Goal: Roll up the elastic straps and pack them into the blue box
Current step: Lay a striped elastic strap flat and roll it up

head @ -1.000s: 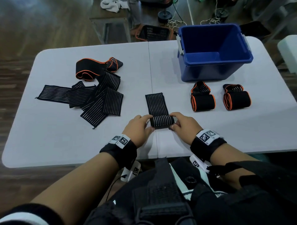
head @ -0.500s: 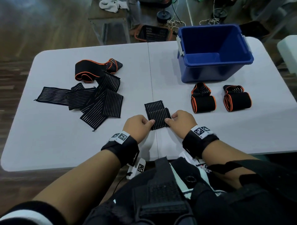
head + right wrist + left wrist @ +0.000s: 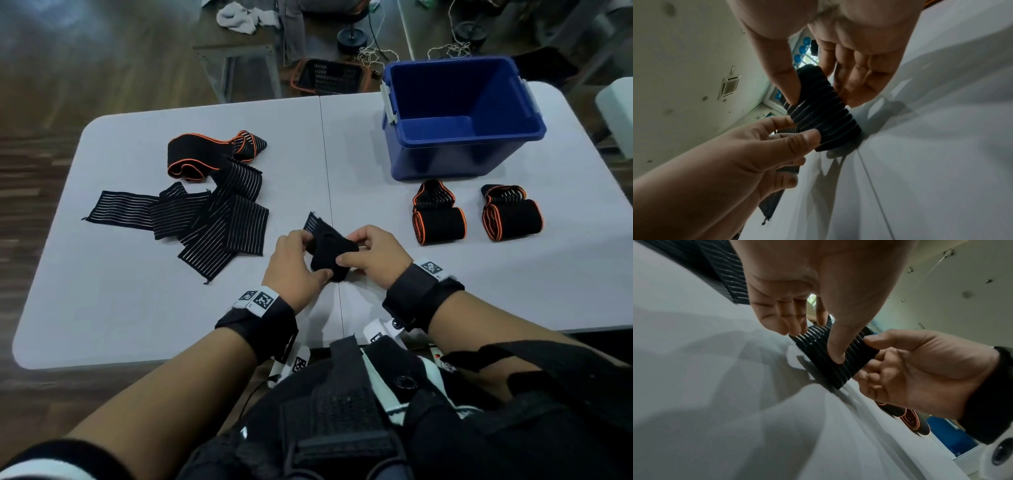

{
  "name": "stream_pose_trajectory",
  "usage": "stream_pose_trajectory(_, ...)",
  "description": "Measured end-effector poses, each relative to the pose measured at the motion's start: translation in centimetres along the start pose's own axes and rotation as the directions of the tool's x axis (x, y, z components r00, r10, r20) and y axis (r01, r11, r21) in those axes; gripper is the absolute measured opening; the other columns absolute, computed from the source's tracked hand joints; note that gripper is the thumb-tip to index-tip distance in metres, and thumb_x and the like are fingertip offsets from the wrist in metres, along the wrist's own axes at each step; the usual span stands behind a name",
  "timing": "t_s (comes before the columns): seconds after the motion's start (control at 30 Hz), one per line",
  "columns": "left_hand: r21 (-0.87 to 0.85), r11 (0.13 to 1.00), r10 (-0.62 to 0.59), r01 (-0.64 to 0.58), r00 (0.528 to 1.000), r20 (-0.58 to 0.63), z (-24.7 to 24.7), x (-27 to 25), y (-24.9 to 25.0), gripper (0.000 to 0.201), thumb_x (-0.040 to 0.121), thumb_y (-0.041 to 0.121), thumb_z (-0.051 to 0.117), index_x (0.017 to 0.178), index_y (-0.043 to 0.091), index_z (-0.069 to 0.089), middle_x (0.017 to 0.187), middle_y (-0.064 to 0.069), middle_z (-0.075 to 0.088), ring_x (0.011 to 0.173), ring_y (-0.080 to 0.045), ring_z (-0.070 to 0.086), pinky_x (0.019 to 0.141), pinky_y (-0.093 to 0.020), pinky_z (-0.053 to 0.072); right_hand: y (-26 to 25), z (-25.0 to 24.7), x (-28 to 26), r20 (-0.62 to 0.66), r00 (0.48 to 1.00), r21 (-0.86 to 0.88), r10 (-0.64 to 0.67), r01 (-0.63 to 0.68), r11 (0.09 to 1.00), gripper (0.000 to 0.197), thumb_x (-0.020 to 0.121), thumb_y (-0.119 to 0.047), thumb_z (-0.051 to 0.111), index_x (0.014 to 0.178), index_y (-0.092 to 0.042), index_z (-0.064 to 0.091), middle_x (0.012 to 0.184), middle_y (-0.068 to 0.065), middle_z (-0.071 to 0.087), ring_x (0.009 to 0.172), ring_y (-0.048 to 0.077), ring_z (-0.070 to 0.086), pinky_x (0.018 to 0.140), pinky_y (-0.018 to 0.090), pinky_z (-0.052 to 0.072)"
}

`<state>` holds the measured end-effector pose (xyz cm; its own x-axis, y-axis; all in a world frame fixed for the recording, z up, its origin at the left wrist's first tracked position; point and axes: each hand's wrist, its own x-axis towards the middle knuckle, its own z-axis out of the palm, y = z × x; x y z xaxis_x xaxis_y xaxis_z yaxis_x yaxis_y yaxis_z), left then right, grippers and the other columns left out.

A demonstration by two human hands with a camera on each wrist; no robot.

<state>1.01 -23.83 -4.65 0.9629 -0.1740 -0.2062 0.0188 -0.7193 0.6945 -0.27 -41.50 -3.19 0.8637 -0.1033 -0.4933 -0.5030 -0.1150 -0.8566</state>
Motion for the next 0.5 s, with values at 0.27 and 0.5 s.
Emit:
stream_pose_trajectory(0.27, -0.035, 0.994, 0.109, -0.107, 0.992, 0.065, -0.3, -0.3, -0.3, 0.075, 0.065, 0.023, 0.085, 0.131, 0.032, 0.05, 0.13, 0.009, 0.054, 0.114, -0.015, 0.056, 0.1, -0.038, 0.049, 0.0, 0.5, -0.9, 0.089, 0.979, -0.022, -0.183, 0.186, 0.982, 0.043, 0.065, 0.017, 0.071, 0.093, -0.016, 0.066, 0.1, 0.014, 0.07, 0.089, 0.018, 0.067, 0.071, 0.024, 0.054)
stream_pose_trajectory(0.5, -0.087, 0.992, 0.104, -0.095, 0.988, 0.113, -0.1, -0.6, -0.1, 0.05, 0.07, 0.022, 0.081, 0.107, 0.032, 0.048, 0.108, 0.008, 0.066, 0.106, -0.011, 0.061, 0.085, -0.029, 0.049, 0.7, -0.2, -1.5, 0.042, 0.976, -0.054, -0.213, 0.215, 0.975, 0.044, 0.065, 0.012, 0.073, 0.091, -0.024, 0.066, 0.141, -0.003, 0.047, 0.105, 0.017, 0.066, 0.086, 0.025, 0.053)
